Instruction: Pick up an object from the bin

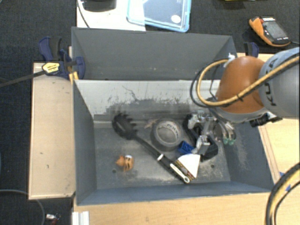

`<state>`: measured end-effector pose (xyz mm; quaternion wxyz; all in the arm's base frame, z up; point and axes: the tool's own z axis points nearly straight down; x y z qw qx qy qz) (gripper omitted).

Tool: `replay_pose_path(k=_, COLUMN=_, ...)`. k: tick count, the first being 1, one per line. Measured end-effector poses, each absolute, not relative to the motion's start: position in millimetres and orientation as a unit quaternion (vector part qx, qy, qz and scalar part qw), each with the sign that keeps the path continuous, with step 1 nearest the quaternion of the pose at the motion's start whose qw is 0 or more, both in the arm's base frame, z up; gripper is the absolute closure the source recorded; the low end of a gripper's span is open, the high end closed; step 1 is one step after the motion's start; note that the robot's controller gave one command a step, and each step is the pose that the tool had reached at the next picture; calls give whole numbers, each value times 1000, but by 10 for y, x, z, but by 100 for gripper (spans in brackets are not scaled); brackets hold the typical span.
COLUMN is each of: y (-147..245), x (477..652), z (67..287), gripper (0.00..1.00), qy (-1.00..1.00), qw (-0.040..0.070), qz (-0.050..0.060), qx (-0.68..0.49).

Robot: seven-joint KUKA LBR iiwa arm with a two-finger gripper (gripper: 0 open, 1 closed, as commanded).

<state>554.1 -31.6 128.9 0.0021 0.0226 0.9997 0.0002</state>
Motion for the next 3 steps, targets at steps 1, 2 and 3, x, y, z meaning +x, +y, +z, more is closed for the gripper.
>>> replay_pose_path(k=1, y=-467, x=5695, z=801, gripper=0, qy=1000, qw=7, qz=1, qx=10)
replay_pose_path(k=2, y=-413, x=5549, z=1262, gripper=0, qy=1000, qw=3, qz=0, qx=30)
replay_pose_path(k=3, y=-323, x=5755, z=1188, gripper=0, qy=1000, qw=9, qz=0, qx=21)
